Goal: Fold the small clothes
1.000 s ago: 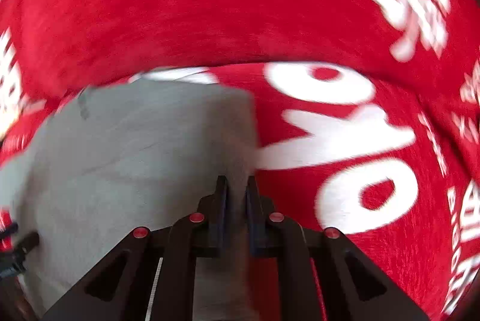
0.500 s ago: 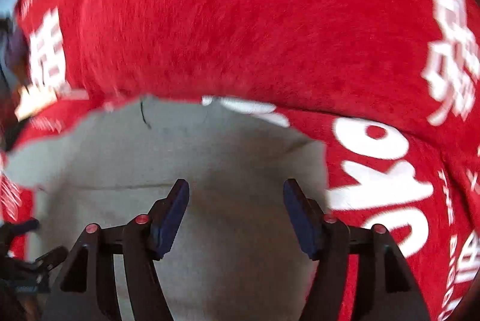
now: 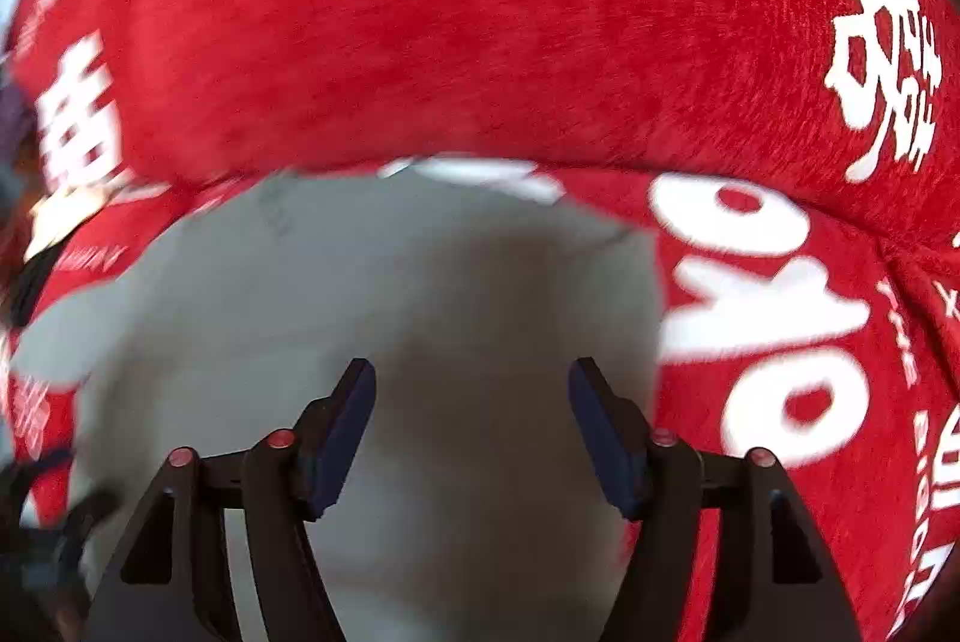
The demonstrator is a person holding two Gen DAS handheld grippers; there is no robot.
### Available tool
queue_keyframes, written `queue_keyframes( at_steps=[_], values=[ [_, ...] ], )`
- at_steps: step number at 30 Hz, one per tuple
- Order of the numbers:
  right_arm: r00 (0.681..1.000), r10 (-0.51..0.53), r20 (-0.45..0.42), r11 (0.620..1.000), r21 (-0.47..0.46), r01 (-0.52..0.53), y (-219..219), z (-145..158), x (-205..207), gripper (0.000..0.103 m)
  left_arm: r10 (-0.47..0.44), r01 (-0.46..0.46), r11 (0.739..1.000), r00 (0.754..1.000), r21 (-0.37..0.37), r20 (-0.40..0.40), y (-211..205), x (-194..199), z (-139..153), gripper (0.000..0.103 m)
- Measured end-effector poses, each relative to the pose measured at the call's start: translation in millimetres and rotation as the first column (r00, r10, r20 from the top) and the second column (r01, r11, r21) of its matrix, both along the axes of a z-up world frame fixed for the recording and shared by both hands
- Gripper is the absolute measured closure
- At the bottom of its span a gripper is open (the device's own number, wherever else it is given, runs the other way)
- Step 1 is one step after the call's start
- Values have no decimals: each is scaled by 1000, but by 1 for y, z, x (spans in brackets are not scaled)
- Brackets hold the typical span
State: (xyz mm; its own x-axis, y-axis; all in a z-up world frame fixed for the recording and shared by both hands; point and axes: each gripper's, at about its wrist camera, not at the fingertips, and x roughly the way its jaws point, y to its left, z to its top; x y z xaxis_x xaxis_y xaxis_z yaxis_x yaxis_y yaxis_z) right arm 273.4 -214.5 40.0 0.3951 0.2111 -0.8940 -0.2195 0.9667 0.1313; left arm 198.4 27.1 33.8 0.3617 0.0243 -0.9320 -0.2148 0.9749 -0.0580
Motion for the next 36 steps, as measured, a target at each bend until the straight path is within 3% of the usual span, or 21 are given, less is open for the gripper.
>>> queue_keyframes(
  at_steps=[3, 6, 7, 10, 14, 17, 19, 21, 23, 25, 26, 29, 32, 36],
  values=[
    [999, 43, -4, 997, -61, -43, 11, -9, -37, 28, -7, 8, 1000, 999, 26, -42, -4, 3, -16, 0],
    [999, 44, -9, 995, -95, -44, -4, -21, -62, 29, -19, 20, 999, 1000, 44, -13, -2, -9, -13, 0],
    [997, 59, 39, 994, -90, -56, -8, -17, -72, 29, -18, 18, 999, 1000, 44, -7, 2, -15, -11, 0],
    [999, 50, 9, 991, -128, -48, -17, -5, -78, 26, 16, -16, 999, 1000, 45, -8, 14, -25, -5, 0],
    [998, 19, 53, 995, -96, -14, -17, 22, -81, 26, 60, -60, 998, 998, 2, 7, 22, -36, 1, 0],
    [998, 52, 45, 996, -79, -49, 10, 29, -77, 26, 45, -44, 999, 999, -24, 17, 21, -45, 0, 0],
    [997, 75, 27, 996, -50, -74, 34, 26, -71, 25, 61, -63, 998, 997, -27, -43, 26, -44, -16, 0],
    [996, 88, -26, 995, -34, -89, 55, 9, -62, 25, 49, -49, 999, 999, 5, -8, 28, -50, -16, 0],
    [991, 93, -97, 991, -85, -101, 70, -16, -56, 22, 33, -33, 999, 999, -3, -29, 30, -55, -13, 0],
    [994, 99, -35, 979, -173, -104, 85, -17, -61, 21, 35, -36, 999, 999, -11, -11, 38, -65, -6, 0],
    [994, 93, -58, 976, -191, -102, 91, -15, -61, 21, 43, -43, 999, 999, -16, 3, 44, -69, -2, 0],
    [994, 92, -62, 988, -120, -99, 96, -1, -74, 21, 126, -125, 991, 992, -56, 17, 83, -80, -2, 0],
    [994, 103, -48, 984, -141, -109, 107, 4, -90, 21, 300, -299, 949, 954, -95, -11, 144, -82, -15, 0],
    [990, 131, -55, 968, -210, -140, 123, -5, -100, 21, 512, -498, 841, 859, -210, 14, 230, -97, -16, 0]
  ],
)
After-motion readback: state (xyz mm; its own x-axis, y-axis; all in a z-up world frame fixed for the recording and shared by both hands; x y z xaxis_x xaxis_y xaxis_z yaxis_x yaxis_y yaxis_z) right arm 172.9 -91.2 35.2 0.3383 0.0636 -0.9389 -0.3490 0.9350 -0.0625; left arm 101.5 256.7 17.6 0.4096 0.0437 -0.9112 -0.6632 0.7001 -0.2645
